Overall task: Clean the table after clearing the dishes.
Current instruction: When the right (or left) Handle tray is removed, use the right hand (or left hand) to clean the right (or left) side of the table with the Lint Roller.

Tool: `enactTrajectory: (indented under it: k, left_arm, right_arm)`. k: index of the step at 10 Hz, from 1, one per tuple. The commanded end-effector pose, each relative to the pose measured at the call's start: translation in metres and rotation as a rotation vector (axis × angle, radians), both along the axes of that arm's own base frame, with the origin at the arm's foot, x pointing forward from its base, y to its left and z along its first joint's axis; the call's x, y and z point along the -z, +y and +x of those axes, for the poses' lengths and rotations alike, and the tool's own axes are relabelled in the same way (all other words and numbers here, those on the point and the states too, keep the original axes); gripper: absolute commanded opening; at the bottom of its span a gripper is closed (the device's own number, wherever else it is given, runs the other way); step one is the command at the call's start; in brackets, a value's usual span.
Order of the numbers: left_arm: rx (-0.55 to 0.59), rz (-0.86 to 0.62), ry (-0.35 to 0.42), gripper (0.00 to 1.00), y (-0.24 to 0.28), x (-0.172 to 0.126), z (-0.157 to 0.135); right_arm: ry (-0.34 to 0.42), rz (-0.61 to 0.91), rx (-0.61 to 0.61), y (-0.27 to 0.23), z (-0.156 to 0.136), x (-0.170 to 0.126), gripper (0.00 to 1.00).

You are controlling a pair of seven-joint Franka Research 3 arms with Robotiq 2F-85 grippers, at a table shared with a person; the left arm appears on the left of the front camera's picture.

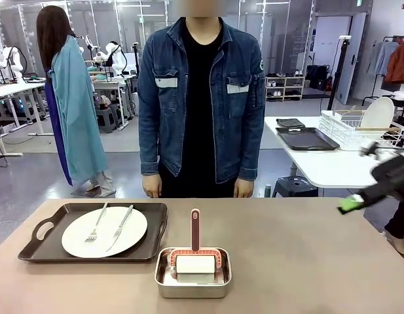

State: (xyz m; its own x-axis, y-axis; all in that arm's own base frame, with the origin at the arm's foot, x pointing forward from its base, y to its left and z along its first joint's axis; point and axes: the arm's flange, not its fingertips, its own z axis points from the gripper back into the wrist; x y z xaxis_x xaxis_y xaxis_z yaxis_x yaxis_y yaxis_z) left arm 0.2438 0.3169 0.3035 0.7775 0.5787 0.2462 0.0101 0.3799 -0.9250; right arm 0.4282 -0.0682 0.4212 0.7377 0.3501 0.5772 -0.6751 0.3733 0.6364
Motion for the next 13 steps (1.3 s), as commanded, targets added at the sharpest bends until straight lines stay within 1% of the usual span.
enactTrajectory:
  k: [1,2,3,4,5,6,7,8,9,13]
  left_arm:
    - [0.009,0.003,-0.011,1.00,0.001,0.000,-0.004]
    - [0.009,0.003,-0.011,1.00,0.001,0.000,-0.004]
    - [0.009,0.003,-0.011,1.00,0.001,0.000,-0.004]
    - [0.009,0.003,-0.011,1.00,0.001,0.000,-0.004]
    - [0.009,0.003,-0.011,1.00,0.001,0.000,-0.004]
    - [0.009,0.003,-0.011,1.00,0.001,0.000,-0.004]
    - [0.009,0.003,-0.011,1.00,0.001,0.000,-0.004]
    - [0.009,0.003,-0.011,1.00,0.001,0.000,-0.004]
    - [0.009,0.003,-0.011,1.00,0.001,0.000,-0.004]
    - [0.009,0.003,-0.011,1.00,0.001,0.000,-0.004]
  right_arm:
    - [0.042,0.142,-0.033,-0.070,0.022,0.031,1.00]
    - [0.088,0.176,-0.026,-0.112,0.024,0.047,1.00]
    - [0.126,0.226,-0.053,-0.152,0.023,0.063,1.00]
    - [0.144,0.290,-0.064,-0.189,0.017,0.082,1.00]
    - [0.156,0.311,-0.072,-0.216,0.012,0.093,1.00]
    - [0.189,0.319,-0.068,-0.237,0.008,0.101,1.00]
    - [0.207,0.331,-0.033,-0.252,0.004,0.105,1.00]
    - [0.265,0.317,0.028,-0.260,0.000,0.110,1.00]
    - [0.197,0.330,-0.025,-0.242,-0.004,0.112,1.00]
    - [0.197,0.330,-0.025,-0.242,-0.004,0.112,1.00]
